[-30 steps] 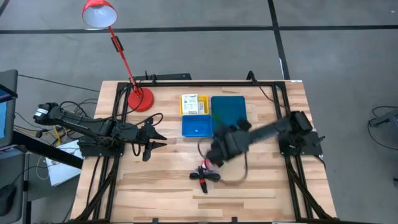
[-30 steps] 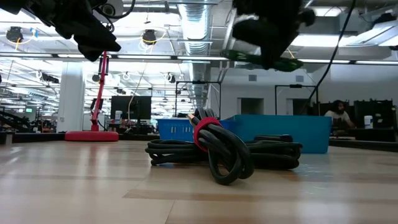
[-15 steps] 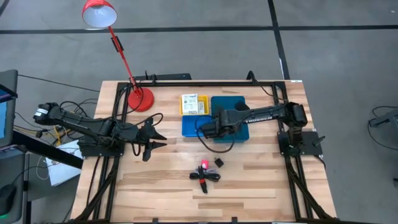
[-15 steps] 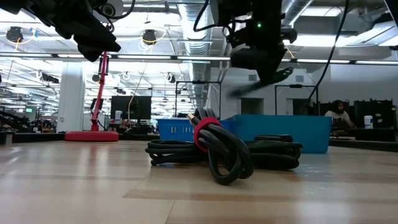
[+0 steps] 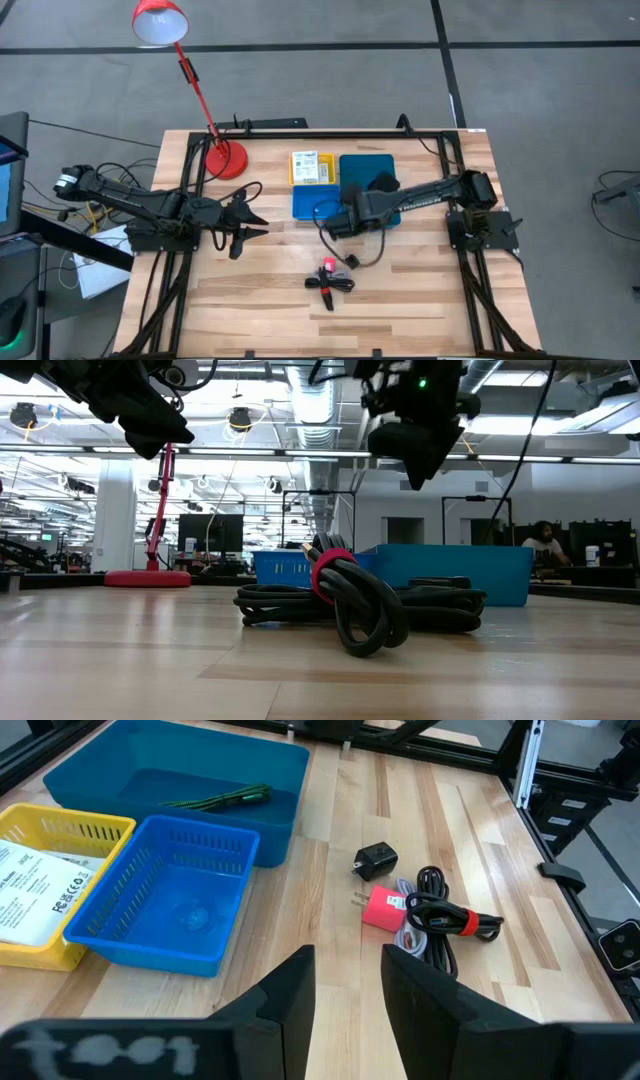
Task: Pick and place items into bin
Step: Put the bottom black charger cable into the light blue bin
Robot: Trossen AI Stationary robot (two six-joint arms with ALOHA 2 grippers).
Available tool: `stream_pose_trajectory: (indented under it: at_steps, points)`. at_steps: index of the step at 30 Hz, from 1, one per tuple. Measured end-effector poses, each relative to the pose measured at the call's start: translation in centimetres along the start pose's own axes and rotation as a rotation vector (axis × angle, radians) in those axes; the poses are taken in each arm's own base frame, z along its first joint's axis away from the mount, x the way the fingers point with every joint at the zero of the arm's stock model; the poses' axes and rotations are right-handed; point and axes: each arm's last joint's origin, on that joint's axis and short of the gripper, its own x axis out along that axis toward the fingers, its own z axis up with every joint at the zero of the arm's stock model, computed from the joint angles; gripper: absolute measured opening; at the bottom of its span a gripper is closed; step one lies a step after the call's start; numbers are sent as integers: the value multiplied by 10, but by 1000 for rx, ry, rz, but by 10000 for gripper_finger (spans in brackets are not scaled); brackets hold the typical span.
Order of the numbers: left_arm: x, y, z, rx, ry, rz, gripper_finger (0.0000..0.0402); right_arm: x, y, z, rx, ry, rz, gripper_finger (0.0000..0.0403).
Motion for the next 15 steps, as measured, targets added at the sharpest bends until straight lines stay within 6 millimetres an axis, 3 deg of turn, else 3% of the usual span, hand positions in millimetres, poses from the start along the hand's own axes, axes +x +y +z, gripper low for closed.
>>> stream_pose_trajectory:
  at_steps: [5,15]
  points:
    - [0,0,-1,1,6,2,105,-31,25,-27,50,-84,105,157]
    - [0,0,-1,1,6,4,105,-106,91,-88,205,-344,551,143]
